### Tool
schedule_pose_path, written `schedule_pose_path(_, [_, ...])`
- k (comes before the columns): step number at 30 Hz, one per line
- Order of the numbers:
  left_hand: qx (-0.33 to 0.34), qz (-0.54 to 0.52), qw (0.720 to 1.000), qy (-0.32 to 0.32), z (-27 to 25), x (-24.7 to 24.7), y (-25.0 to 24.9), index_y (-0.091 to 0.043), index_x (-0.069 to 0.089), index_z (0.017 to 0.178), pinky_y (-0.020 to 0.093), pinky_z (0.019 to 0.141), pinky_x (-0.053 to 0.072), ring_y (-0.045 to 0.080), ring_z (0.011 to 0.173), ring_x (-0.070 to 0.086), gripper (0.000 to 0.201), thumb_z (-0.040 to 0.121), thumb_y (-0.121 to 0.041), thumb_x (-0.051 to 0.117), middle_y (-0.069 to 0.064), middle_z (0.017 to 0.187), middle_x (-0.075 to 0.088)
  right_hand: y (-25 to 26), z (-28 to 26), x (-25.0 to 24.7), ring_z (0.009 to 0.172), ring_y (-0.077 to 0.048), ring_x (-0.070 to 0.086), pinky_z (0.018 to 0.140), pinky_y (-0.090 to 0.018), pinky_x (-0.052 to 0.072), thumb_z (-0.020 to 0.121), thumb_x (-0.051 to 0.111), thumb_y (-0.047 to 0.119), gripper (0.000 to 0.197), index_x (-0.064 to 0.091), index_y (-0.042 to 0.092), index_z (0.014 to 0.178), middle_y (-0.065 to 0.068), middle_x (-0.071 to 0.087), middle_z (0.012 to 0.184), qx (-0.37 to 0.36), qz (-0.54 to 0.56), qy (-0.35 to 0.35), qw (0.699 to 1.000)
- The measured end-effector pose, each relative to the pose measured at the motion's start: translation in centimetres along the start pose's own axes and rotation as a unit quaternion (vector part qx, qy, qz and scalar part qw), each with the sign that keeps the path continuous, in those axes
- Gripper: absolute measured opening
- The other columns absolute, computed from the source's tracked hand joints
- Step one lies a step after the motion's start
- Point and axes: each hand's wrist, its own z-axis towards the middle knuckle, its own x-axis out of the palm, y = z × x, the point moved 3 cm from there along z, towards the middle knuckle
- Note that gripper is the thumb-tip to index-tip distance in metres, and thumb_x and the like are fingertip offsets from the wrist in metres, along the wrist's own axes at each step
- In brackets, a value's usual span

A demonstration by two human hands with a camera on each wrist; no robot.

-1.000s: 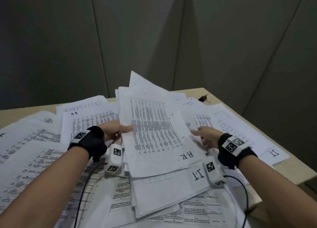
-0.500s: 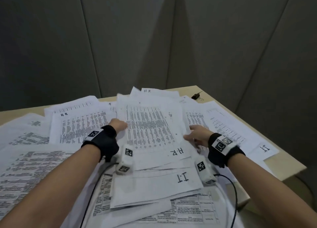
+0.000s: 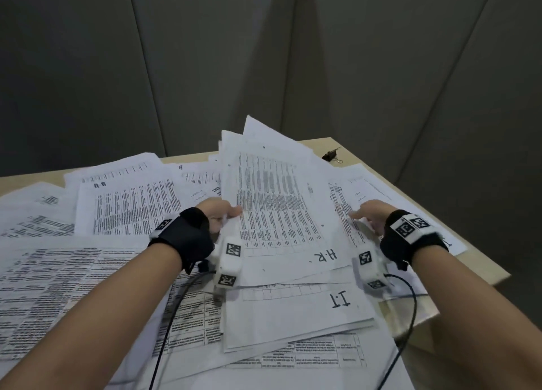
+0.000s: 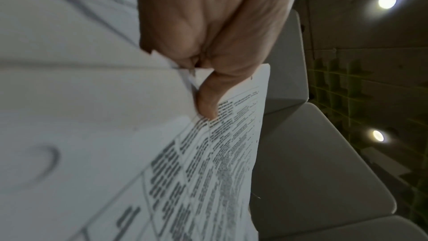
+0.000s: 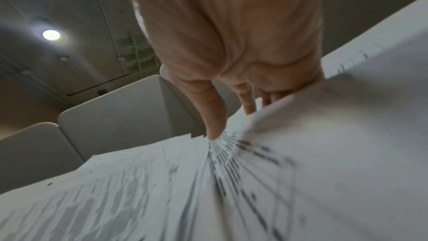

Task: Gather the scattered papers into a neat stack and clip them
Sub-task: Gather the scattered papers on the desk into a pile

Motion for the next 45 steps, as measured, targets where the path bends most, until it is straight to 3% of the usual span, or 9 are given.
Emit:
schedule_pose_path(4, [-0.013,0.000,1.000,0.016,-0.7,2.2,1.0,0.012,0.039,0.131,0.038,0.105,0.040,0.035,0.118,0.052,0.041,0.093,-0.001,0.050,0.020,0.135,0.049,-1.8,1.7,0.4,0.104,-0.042,0.059,0.094,-0.053,0.047,0.083,0.057,0.004,0.031,0.053,-0.004,0.113,-0.031,0.058,0.118,-0.043,0.072,0.005,0.996])
schedule_pose_path(9, [-0.028,-0.023,0.999,0.006,3.6,1.4,2.8,0.008,0.041,0.130,0.050,0.107,0.037,0.036,0.121,0.051,0.061,0.078,-0.008,0.069,0.019,0.131,0.054,-3.0,-3.3,0.9,0.065,-0.027,0.062,0.055,-0.035,0.052,0.089,0.046,-0.011,0.013,0.056,-0.006,0.096,-0.019,0.063,0.085,-0.021,0.140,0.127,0.982])
schedule_pose_path(16, [0.011,0.037,0.999,0.005,1.4,3.1,2.0,0.009,0.053,0.118,0.038,0.095,0.046,0.027,0.093,0.059,0.062,0.069,-0.016,0.081,0.016,0.102,0.064,-3.1,-3.2,1.9,0.060,-0.018,0.058,0.047,-0.022,0.043,0.091,0.030,0.061,0.062,0.068,0.012,0.094,-0.007,0.064,0.080,0.016,0.279,0.161,0.947])
schedule_pose_path(22, [0.038,0.042,0.998,0.005,-0.8,4.6,1.3,0.005,0.017,0.145,0.034,0.109,0.029,0.029,0.133,0.038,0.082,0.088,-0.029,0.064,0.017,0.147,0.037,-2.2,-3.6,2.5,0.102,-0.033,0.063,0.089,-0.043,0.052,0.086,0.058,0.000,0.038,0.052,-0.006,0.123,-0.021,0.062,0.119,-0.022,0.245,0.180,0.953])
schedule_pose_path(25, [0.067,0.062,0.995,0.028,-1.3,5.0,1.2,0.000,0.026,0.144,0.032,0.105,0.036,0.025,0.121,0.051,0.076,0.084,-0.020,0.068,0.014,0.141,0.046,-1.9,-3.9,2.6,0.090,-0.031,0.068,0.077,-0.040,0.057,0.083,0.055,-0.009,0.035,0.056,-0.002,0.118,-0.019,0.066,0.111,-0.048,0.285,0.190,0.938])
schedule_pose_path(29, [0.122,0.073,0.989,0.035,-1.8,5.5,1.0,-0.003,0.042,0.136,0.032,0.103,0.037,0.027,0.123,0.050,0.056,0.085,-0.009,0.066,0.010,0.134,0.053,-0.7,-5.0,2.5,0.074,-0.027,0.070,0.062,-0.036,0.059,0.079,0.050,-0.021,0.034,0.059,0.001,0.104,-0.020,0.066,0.102,-0.125,0.304,0.131,0.935])
schedule_pose_path(33, [0.168,-0.017,0.985,0.027,-2.3,5.2,0.3,-0.005,0.040,0.133,0.039,0.099,0.048,0.026,0.117,0.057,0.106,0.047,-0.041,0.091,0.011,0.127,0.058,0.0,-7.0,-0.2,0.068,-0.021,0.069,0.059,-0.029,0.058,0.076,0.055,-0.019,0.029,0.061,0.003,0.094,-0.008,0.072,0.080,-0.220,0.319,0.053,0.920])
schedule_pose_path(38, [0.242,-0.142,0.959,0.029,-4.0,4.1,-3.4,-0.019,0.011,0.140,0.026,0.082,0.051,0.014,0.091,0.062,0.095,0.071,-0.006,0.076,0.008,0.120,0.055,1.3,-10.3,-3.6,0.063,-0.011,0.067,0.059,-0.021,0.056,0.066,0.066,-0.006,0.022,0.063,0.002,0.086,0.001,0.072,0.070,-0.317,0.355,0.014,0.879])
schedule_pose_path(45, [0.401,-0.158,0.900,-0.062,-9.2,2.1,-10.5,-0.004,0.033,0.135,0.033,0.084,0.055,0.023,0.107,0.058,0.081,0.068,0.005,0.077,0.008,0.123,0.056,5.1,-14.8,-6.9,0.072,-0.001,0.068,0.066,-0.019,0.056,0.076,0.064,-0.003,0.027,0.057,0.017,0.093,0.016,0.072,0.075,-0.443,0.390,-0.121,0.798])
